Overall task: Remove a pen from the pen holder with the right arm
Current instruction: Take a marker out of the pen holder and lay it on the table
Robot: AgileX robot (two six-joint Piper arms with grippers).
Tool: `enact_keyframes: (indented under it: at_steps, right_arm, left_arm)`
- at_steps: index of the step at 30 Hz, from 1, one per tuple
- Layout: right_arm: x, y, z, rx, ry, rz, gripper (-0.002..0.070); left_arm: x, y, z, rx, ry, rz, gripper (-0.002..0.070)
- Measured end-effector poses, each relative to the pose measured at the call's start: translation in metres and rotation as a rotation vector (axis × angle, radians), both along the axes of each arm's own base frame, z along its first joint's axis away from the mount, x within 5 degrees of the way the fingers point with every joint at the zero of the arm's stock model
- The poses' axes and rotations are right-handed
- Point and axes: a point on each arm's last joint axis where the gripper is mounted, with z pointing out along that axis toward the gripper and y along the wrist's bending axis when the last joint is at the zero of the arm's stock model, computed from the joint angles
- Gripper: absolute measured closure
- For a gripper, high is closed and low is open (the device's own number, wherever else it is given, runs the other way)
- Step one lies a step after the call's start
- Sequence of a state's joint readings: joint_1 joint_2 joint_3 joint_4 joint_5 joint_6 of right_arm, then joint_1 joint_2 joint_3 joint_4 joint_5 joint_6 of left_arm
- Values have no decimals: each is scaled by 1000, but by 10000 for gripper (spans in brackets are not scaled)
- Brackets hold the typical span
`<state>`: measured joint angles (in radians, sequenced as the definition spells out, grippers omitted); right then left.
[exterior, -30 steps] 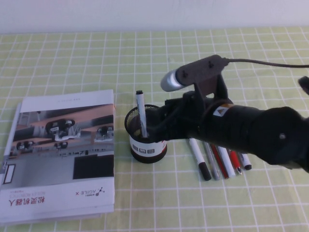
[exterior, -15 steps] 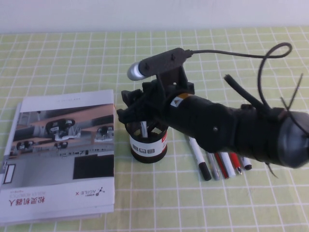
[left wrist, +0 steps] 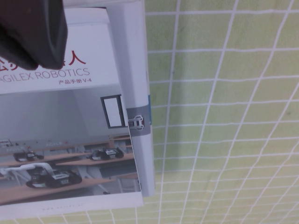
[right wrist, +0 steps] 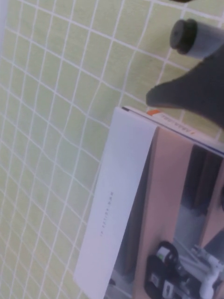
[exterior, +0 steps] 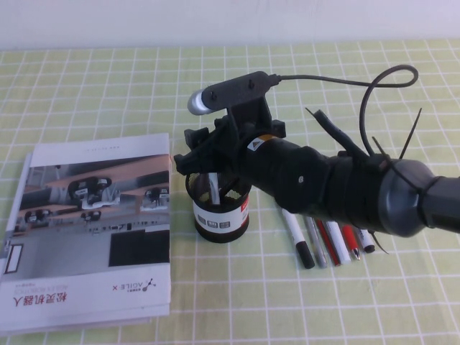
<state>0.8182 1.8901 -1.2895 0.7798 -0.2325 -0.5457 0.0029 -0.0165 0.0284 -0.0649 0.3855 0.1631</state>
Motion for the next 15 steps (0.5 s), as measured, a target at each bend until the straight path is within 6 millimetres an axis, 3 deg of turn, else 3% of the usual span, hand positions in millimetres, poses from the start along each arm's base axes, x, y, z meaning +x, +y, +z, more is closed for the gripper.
enact_keyframes:
  at_steps: [15]
  right_arm:
    - [13, 7, -15, -16, 26, -7, 328]
  left_arm:
    - [0, 0, 0, 0, 0, 0, 681]
